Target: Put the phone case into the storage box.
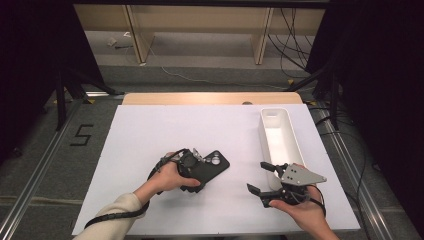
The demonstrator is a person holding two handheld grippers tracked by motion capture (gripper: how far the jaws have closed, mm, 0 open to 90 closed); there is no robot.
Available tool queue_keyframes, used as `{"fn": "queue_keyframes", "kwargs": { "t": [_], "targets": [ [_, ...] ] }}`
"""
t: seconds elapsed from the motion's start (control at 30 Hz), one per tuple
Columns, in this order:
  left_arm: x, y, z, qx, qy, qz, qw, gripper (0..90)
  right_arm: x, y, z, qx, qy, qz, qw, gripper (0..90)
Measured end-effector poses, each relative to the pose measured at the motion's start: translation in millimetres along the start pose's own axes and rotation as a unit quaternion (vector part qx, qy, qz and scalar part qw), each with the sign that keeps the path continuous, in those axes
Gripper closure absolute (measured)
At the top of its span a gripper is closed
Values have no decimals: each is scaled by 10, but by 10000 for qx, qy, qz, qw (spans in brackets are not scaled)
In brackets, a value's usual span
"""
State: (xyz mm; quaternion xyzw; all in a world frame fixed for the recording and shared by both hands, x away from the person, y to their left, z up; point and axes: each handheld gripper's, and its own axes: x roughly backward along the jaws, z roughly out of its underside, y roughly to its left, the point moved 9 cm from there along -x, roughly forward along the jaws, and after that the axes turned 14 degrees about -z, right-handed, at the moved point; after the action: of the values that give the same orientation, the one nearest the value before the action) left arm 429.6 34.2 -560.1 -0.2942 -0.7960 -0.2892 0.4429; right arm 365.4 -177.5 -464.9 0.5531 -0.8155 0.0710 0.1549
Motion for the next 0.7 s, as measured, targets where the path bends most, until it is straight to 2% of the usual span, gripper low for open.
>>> {"fn": "queue_keyframes", "kwargs": {
  "t": [0.7],
  "targets": [
    [24,-19,-5,73,-7,-25,10000,126,-5,5,7,-22,4,-29,10000,187]
  ]
}}
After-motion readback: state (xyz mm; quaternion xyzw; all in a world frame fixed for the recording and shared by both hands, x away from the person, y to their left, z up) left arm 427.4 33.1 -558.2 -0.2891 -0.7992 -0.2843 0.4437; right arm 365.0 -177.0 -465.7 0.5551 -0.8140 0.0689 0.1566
